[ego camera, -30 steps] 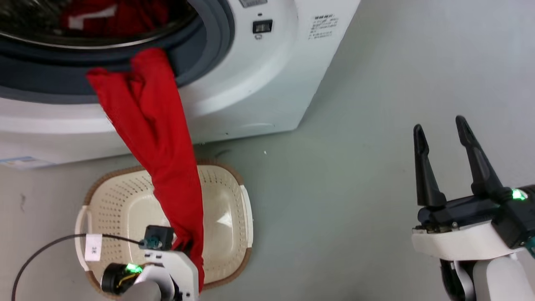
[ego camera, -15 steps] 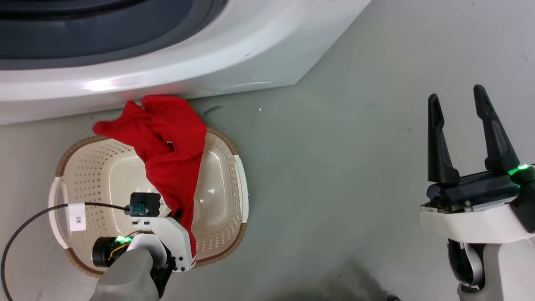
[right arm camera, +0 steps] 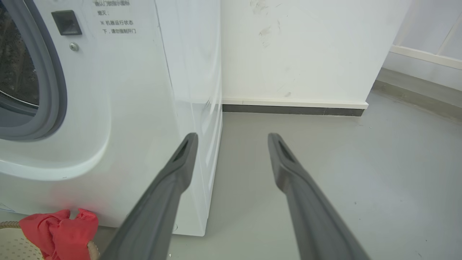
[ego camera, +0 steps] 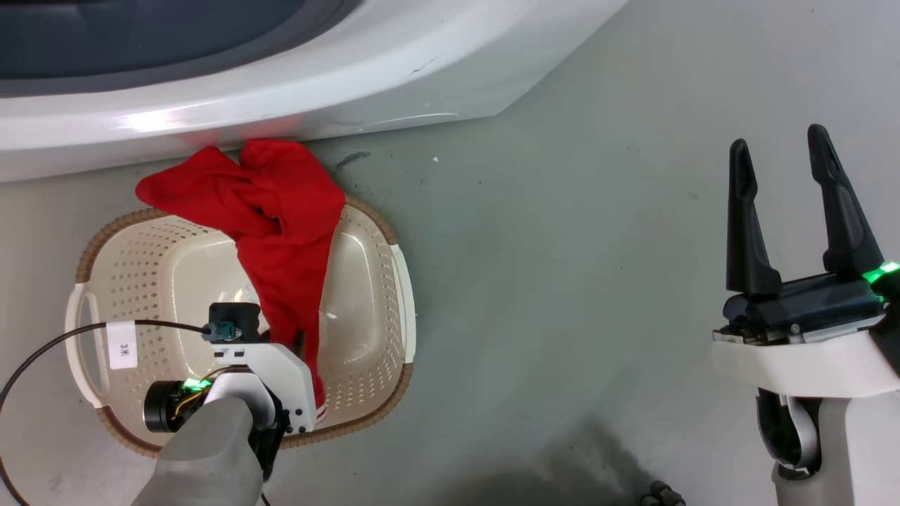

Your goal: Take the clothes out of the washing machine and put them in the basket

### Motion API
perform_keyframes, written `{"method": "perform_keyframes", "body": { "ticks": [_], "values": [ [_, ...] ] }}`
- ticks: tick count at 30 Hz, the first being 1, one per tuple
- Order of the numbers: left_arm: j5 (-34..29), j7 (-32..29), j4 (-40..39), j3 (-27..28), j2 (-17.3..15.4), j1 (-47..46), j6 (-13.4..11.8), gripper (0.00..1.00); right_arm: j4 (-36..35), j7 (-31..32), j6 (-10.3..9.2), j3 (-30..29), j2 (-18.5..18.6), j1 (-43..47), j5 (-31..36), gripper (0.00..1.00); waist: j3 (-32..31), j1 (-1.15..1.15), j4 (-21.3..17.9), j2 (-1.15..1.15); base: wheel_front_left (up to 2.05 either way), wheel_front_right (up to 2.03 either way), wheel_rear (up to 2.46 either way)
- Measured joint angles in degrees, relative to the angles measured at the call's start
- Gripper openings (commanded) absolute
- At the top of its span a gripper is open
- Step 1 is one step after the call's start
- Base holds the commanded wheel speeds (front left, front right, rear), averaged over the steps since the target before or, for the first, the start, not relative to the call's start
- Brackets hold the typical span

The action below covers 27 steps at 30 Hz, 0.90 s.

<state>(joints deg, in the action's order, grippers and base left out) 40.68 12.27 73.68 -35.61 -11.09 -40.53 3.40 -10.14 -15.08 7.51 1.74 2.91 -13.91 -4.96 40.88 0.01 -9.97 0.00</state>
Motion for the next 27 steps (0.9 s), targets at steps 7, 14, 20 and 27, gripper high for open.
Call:
{"method": "perform_keyframes", "body": {
  "ticks": [7, 14, 20, 27],
  "values": [
    [0.24, 1.74, 0.01, 0.05, 0.6, 1.68, -0.56, 1.0, 1.21, 0.0, 0.0, 0.31, -0.01, 0.59, 0.01, 1.0, -3.6, 0.0, 0.51, 0.0, 0.0, 0.0, 0.0],
    [-2.12, 2.71, -7.58, 2.14, -0.38, 6.28, -2.79, 1.0, 2.76, 0.0, 0.0, 0.75, -0.01, 3.64, 0.45, 1.0, -10.48, -0.01, 1.71, 0.0, 0.0, 0.0, 0.0],
    [-9.68, 2.8, -20.8, 8.23, -1.38, 15.53, -5.93, 1.0, 3.85, 0.0, 0.01, 1.05, -0.02, 7.47, 1.09, 1.0, -17.07, -0.02, 3.44, 0.0, 0.0, 0.0, 0.0],
    [-18.12, 2.8, -31.72, 16.51, -0.05, 23.83, -6.88, 1.0, 4.86, 0.0, 0.0, 1.26, -0.02, 11.43, 1.63, 1.0, -24.03, -0.02, 5.6, 0.0, 0.0, 0.0, 0.0]
  ]
}}
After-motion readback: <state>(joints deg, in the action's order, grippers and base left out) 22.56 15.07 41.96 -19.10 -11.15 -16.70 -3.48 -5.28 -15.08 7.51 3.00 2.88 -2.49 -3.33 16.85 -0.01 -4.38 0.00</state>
